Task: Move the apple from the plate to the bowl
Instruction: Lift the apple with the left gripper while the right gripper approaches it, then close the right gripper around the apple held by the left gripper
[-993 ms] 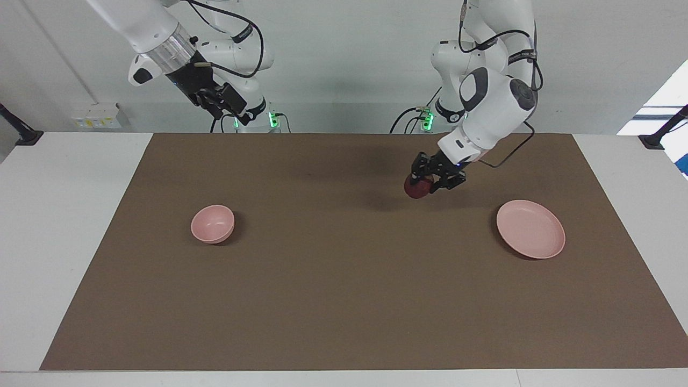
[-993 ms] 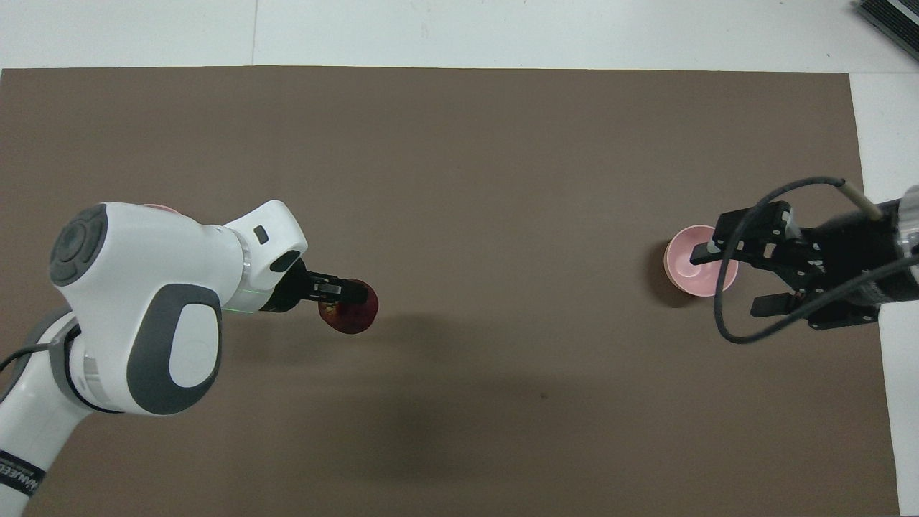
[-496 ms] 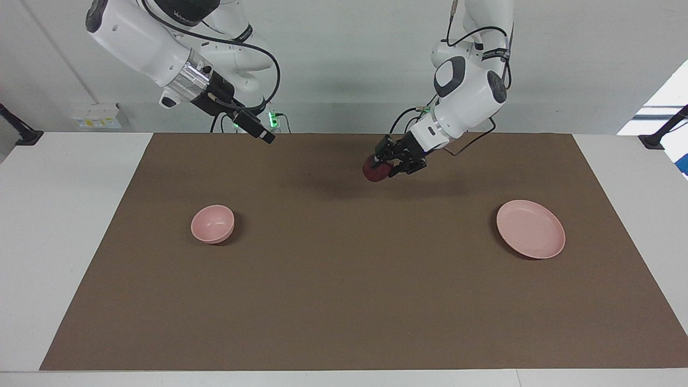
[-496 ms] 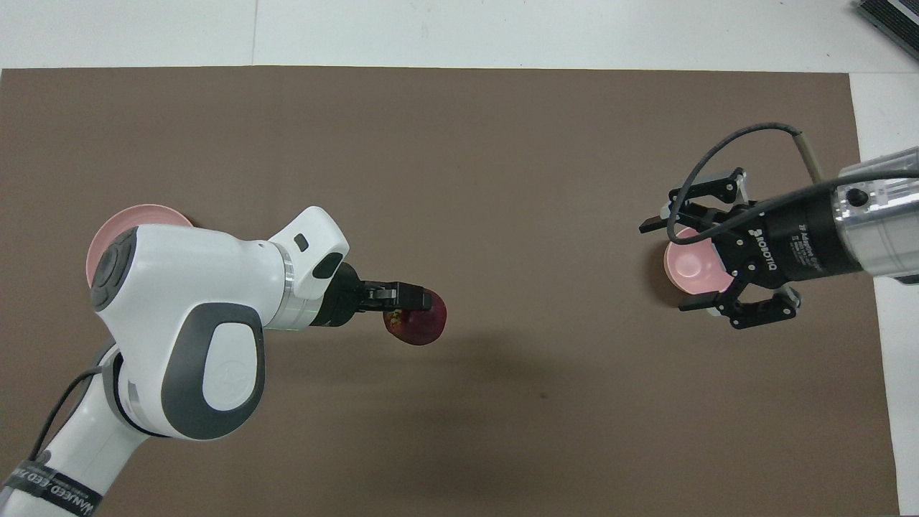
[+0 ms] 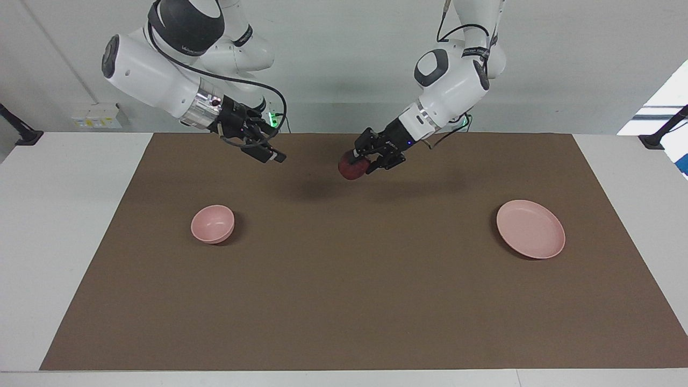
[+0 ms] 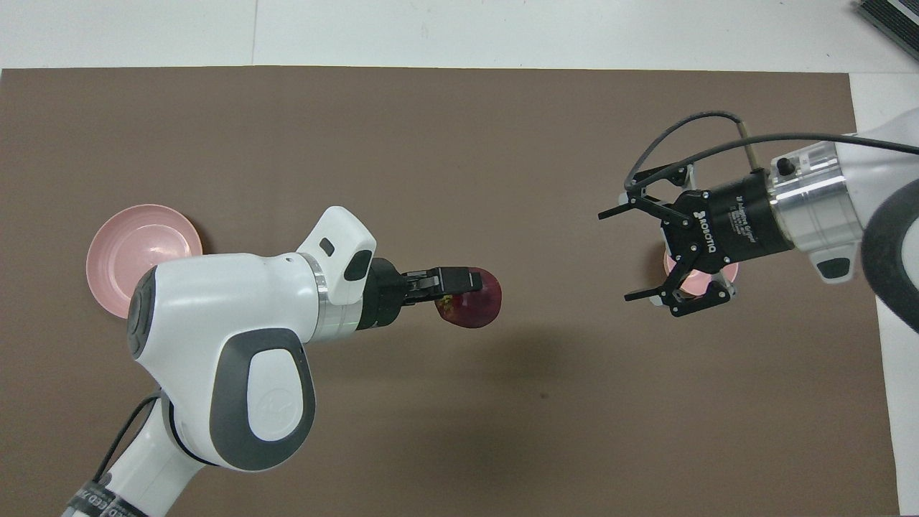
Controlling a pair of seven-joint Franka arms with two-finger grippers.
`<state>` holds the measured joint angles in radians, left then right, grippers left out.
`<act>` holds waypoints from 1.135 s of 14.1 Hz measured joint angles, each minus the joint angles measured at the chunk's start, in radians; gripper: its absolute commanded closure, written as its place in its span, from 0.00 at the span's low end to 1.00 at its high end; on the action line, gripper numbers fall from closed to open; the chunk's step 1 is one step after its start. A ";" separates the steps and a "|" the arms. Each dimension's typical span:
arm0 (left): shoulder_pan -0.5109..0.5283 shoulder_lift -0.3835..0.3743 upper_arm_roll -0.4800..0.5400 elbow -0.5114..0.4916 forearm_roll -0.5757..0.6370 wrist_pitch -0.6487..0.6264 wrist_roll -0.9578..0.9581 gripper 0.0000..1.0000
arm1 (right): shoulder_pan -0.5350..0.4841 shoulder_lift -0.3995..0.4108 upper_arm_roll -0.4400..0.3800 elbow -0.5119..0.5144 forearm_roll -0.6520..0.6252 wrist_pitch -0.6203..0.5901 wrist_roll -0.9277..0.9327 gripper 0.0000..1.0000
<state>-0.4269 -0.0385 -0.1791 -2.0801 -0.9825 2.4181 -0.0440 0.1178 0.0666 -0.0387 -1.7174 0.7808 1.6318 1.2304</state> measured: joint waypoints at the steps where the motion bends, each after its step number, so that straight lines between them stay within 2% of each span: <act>1: 0.000 0.000 -0.009 0.003 -0.012 0.024 -0.004 1.00 | 0.007 0.021 0.000 -0.001 0.028 0.005 0.001 0.00; 6: 0.000 0.000 -0.024 0.029 -0.029 0.067 -0.052 1.00 | 0.067 0.077 0.001 -0.004 0.079 0.075 0.004 0.00; 12: 0.000 0.000 -0.041 0.035 -0.029 0.071 -0.081 1.00 | 0.155 0.080 0.002 -0.016 0.082 0.185 0.068 0.00; 16: 0.000 0.002 -0.041 0.035 -0.029 0.072 -0.082 1.00 | 0.164 0.080 0.001 -0.034 0.083 0.193 0.075 0.00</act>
<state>-0.4271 -0.0365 -0.2200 -2.0452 -1.0119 2.4898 -0.1264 0.2818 0.1470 -0.0374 -1.7516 0.8634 1.8248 1.3054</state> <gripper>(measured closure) 0.370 0.000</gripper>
